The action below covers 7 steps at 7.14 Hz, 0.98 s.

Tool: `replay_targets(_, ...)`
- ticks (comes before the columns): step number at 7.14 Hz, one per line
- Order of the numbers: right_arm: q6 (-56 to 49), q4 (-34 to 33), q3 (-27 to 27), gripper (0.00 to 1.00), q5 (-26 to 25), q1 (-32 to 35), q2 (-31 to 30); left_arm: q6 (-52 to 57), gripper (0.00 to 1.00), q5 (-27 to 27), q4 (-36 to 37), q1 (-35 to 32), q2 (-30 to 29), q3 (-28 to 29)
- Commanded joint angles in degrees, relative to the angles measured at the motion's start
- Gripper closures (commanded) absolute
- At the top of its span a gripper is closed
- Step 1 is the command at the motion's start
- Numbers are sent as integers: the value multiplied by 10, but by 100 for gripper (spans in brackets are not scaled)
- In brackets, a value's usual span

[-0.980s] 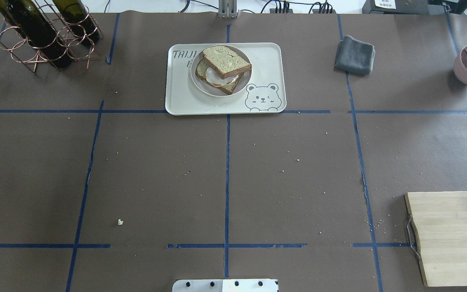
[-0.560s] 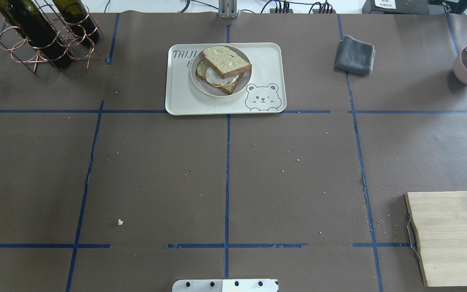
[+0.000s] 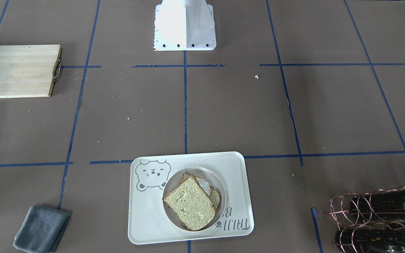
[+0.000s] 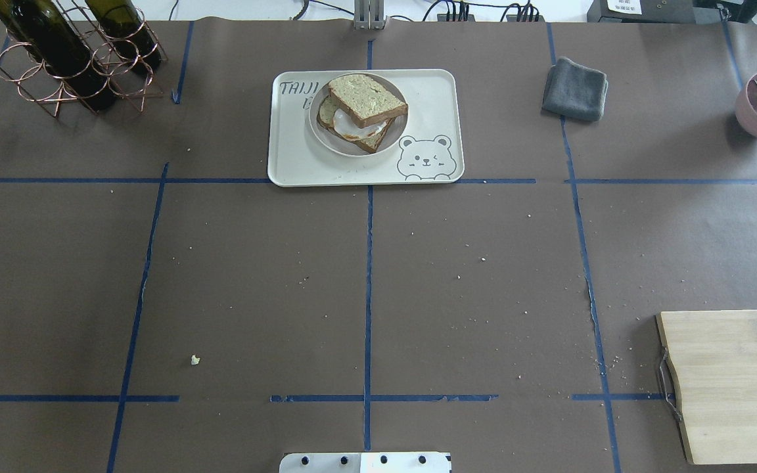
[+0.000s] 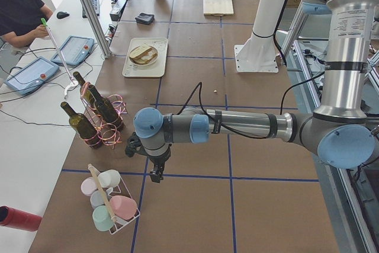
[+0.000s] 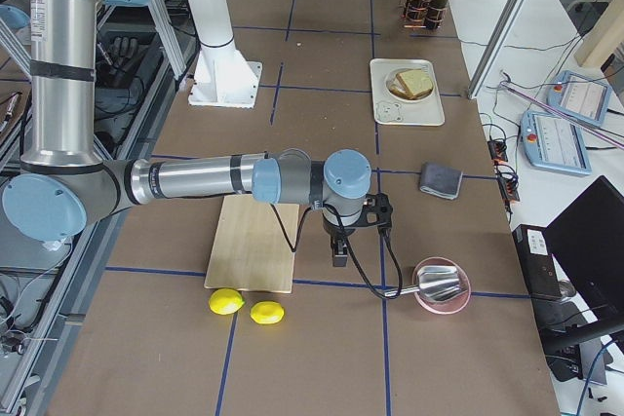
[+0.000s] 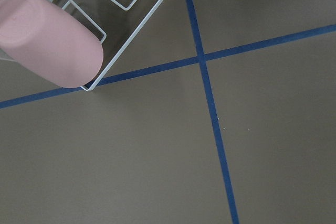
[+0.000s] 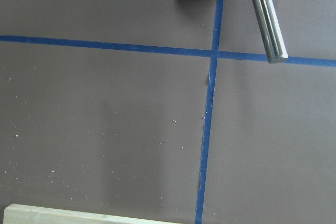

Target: Make sandwich and place on tray

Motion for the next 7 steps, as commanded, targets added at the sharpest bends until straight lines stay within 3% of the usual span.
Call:
replay_targets(1,2,2,-6,0,-1,1,0,-7,0,-13,-2,0,3,3)
replay_targets(5,-2,2,-9,0,-3,11,0,-7,0,-10,-3,0,3,0)
replay_targets(7,-8,3,-36,0,-3,25,2,-7,0,-10,-3,0,3,-1)
